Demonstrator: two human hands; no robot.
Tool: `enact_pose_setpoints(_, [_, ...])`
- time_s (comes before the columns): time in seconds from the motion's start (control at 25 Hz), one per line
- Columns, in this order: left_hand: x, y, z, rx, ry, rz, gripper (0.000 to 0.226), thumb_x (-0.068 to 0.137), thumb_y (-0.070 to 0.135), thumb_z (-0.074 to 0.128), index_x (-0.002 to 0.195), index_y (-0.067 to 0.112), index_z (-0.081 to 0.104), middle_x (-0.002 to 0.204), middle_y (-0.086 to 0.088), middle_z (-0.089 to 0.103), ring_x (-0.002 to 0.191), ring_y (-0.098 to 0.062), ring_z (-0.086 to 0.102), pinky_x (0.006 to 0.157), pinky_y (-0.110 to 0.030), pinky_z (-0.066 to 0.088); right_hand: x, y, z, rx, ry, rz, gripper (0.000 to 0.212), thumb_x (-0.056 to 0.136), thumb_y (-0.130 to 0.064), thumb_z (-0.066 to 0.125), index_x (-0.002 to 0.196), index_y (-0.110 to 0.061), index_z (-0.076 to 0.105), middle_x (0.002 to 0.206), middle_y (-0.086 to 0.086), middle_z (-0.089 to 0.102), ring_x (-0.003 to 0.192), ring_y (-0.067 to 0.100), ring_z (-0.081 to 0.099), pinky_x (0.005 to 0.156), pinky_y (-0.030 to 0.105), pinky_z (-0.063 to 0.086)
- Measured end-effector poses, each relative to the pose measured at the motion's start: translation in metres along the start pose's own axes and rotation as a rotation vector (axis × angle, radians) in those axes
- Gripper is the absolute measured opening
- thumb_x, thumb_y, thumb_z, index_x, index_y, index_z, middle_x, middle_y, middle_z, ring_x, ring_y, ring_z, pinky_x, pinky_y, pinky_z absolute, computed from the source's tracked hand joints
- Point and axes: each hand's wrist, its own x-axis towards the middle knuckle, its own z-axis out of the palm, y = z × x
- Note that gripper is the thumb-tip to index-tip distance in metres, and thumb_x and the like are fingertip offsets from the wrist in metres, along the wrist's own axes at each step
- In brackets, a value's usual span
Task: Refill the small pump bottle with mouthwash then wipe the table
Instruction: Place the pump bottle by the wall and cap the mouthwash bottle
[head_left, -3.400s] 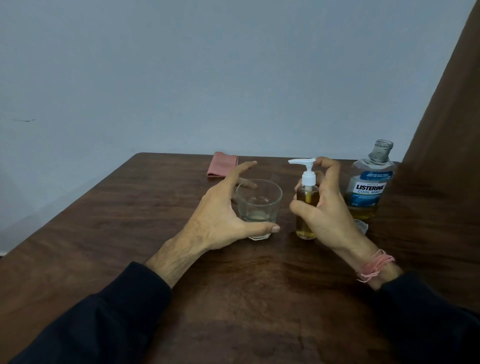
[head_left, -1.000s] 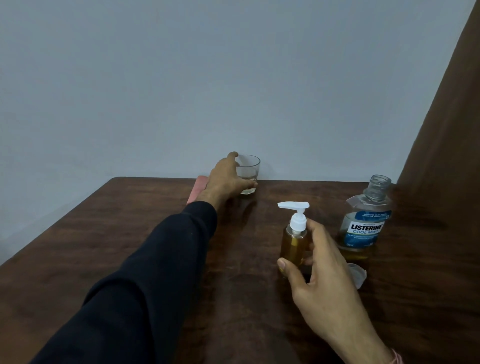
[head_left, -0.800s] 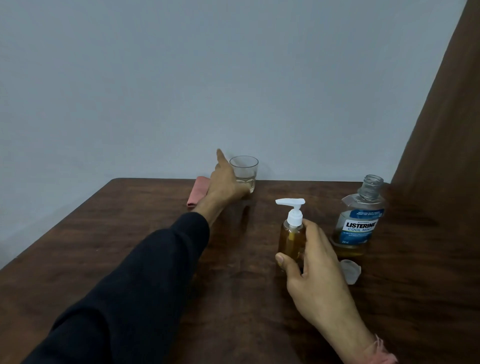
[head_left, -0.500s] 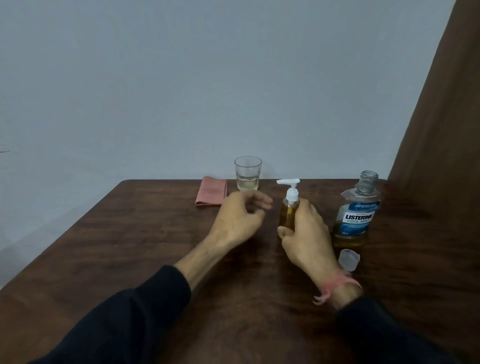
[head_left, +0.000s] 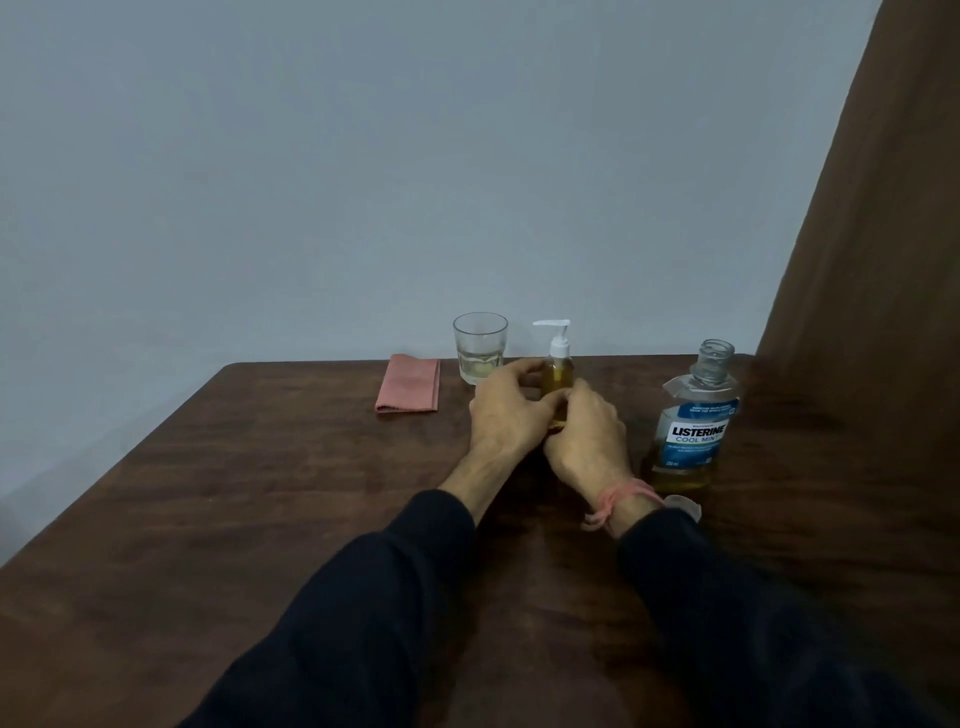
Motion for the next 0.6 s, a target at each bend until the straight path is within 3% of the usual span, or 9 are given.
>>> enact_pose_setpoints(0.08, [0.017,0.002,0.009,0.044,0.009,0.007,0.049,0.097,0.037,0.092,0.142,0.024,0.078,0.127,0.010,0.084,0.101,0.000,0.075,0.084,-0.008,0.050,-0.003,0.005,0.001,0.002,0.019,-0.047,0.090,0.092,-0.001,0.079,0.168,-0.014,0.033,0.157,0.010,0.056,0.147,0.033,0.055,0.120,0.045,0.049])
enact_pose_setpoints(0.12, [0.025,0.002,0.014,0.061,0.018,0.012,0.050,0.098,0.038,0.091,0.143,0.023,0.077,0.127,0.009,0.084,0.103,-0.003,0.077,0.087,-0.012,0.055,-0.005,0.006,0.000,0.020,0.040,-0.061,0.097,0.091,0.001,0.079,0.171,-0.014,0.027,0.159,0.009,0.055,0.148,0.032,0.054,0.120,0.044,0.048])
enact_pose_setpoints(0.2, [0.040,0.002,0.022,0.096,0.031,0.016,0.050,0.099,0.039,0.090,0.144,0.023,0.076,0.129,0.008,0.084,0.111,-0.010,0.080,0.101,-0.033,0.063,-0.005,0.007,-0.004,0.066,0.069,-0.084,0.095,0.091,0.001,0.077,0.171,-0.015,0.029,0.156,0.008,0.058,0.147,0.031,0.056,0.118,0.042,0.049])
enact_pose_setpoints(0.28, [0.054,0.001,0.031,0.124,0.036,0.016,0.048,0.099,0.037,0.088,0.144,0.022,0.076,0.129,0.006,0.083,0.115,-0.015,0.080,0.107,-0.043,0.063,-0.004,0.008,-0.006,0.094,0.078,-0.109,0.088,0.092,-0.001,0.076,0.168,-0.016,0.034,0.152,0.006,0.061,0.144,0.030,0.058,0.116,0.041,0.051])
enact_pose_setpoints(0.6, [0.103,-0.003,0.051,0.224,0.041,0.004,0.049,0.101,0.034,0.086,0.146,0.019,0.072,0.140,-0.002,0.080,0.130,-0.028,0.075,0.110,-0.044,0.059,-0.006,0.024,-0.002,0.173,0.045,-0.142,0.096,0.097,-0.014,0.080,0.174,-0.020,0.023,0.171,0.000,0.046,0.157,0.022,0.047,0.125,0.038,0.042])
